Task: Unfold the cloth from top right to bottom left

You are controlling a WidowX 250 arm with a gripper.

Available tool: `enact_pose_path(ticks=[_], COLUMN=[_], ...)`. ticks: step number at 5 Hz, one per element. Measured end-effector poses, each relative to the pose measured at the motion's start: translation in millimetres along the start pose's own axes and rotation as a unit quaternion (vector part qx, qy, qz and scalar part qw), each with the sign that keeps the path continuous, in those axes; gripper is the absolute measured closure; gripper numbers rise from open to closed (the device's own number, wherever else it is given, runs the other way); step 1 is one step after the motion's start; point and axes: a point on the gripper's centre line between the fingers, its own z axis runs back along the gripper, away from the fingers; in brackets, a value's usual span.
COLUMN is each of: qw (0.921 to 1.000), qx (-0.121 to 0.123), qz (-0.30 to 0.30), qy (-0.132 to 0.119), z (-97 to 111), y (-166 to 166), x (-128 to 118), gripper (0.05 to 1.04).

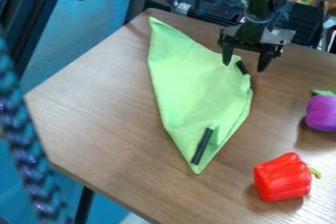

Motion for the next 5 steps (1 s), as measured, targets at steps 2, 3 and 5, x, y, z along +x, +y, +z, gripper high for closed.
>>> enact_pose_path(ticks=[2, 3, 5], qw=[1.0, 1.0, 0.9999], qx=[0.006, 0.004, -0.007], qz=[0.001, -0.003, -0.003], qy=[0.001, 0.005, 0.012], z=[-6.5, -7.9, -8.0], y=[0.1, -0.5, -6.0], x=[0.4, -0.9, 1.7], gripper=[0.399, 0.698, 1.014])
